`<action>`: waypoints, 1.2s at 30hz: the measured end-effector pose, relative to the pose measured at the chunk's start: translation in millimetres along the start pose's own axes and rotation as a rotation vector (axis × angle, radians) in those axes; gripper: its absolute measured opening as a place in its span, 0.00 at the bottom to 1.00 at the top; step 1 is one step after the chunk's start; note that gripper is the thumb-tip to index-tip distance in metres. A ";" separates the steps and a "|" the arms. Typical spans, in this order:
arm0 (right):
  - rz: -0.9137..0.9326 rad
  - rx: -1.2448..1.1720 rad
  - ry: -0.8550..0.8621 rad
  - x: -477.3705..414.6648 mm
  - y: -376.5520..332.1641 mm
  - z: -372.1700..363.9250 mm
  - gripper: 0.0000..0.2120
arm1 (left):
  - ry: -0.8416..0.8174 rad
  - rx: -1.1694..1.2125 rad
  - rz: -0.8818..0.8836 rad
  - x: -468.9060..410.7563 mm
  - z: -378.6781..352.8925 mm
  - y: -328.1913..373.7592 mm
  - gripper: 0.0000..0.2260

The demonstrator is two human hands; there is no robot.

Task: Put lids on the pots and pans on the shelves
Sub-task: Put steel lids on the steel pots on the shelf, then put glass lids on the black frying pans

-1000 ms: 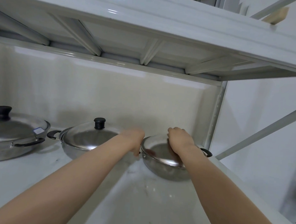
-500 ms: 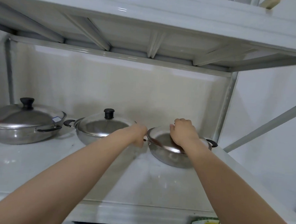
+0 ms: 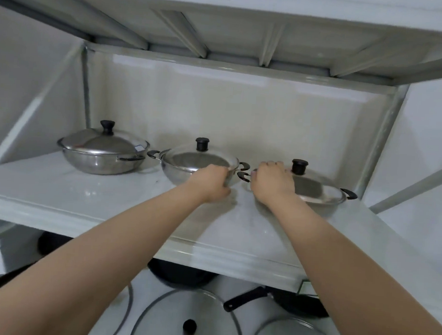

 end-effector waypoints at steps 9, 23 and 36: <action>-0.011 -0.133 0.007 59.1 -81.8 23.0 0.18 | 0.130 -0.003 0.045 86.1 42.2 -77.8 0.13; -0.018 -0.308 0.091 194.6 -243.9 49.4 0.14 | 0.144 -0.054 -0.025 278.8 99.5 -203.0 0.09; 0.061 -0.412 -0.166 243.0 -322.3 -89.3 0.13 | 0.060 -0.152 0.118 328.5 0.5 -306.4 0.06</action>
Point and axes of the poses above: each hand's wrist, its own x-axis away from the middle knuckle, its own z-axis out of the back of the hand, y = z × x, the point moved 5 cm from there along -x, towards the middle knuckle, and after that the axes turned 5 degrees about y, right-handed, at the moved point
